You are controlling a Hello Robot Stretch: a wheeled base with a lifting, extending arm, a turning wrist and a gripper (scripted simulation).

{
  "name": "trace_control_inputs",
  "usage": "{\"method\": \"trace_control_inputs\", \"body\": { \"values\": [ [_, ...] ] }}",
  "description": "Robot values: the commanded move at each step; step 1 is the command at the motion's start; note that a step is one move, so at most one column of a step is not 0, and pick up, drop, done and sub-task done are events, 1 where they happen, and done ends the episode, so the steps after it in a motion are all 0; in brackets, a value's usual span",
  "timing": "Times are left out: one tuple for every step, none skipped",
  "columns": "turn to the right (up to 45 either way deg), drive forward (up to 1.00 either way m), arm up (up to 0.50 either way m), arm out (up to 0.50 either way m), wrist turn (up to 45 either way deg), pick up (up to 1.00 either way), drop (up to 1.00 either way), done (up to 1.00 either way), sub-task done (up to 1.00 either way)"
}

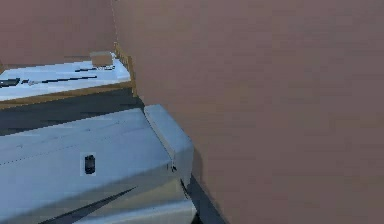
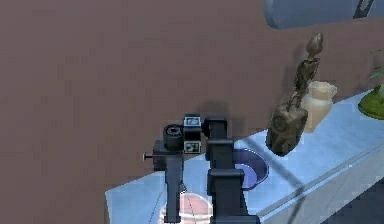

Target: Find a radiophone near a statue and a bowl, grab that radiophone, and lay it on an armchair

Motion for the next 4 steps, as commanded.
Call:
{"method": "trace_control_inputs", "body": {
  "values": [
    [0.0, 0.0, 0.0, 0.0, 45.0, 0.0, 0.0, 0.0, 0.0],
    [0.0, 0.0, 0.0, 0.0, 45.0, 0.0, 0.0, 0.0, 0.0],
    [0.0, 0.0, 0.0, 0.0, 45.0, 0.0, 0.0, 0.0, 0.0],
    [0.0, 0.0, 0.0, 0.0, 33.0, 0.0, 0.0, 0.0, 0.0]
  ]
}}
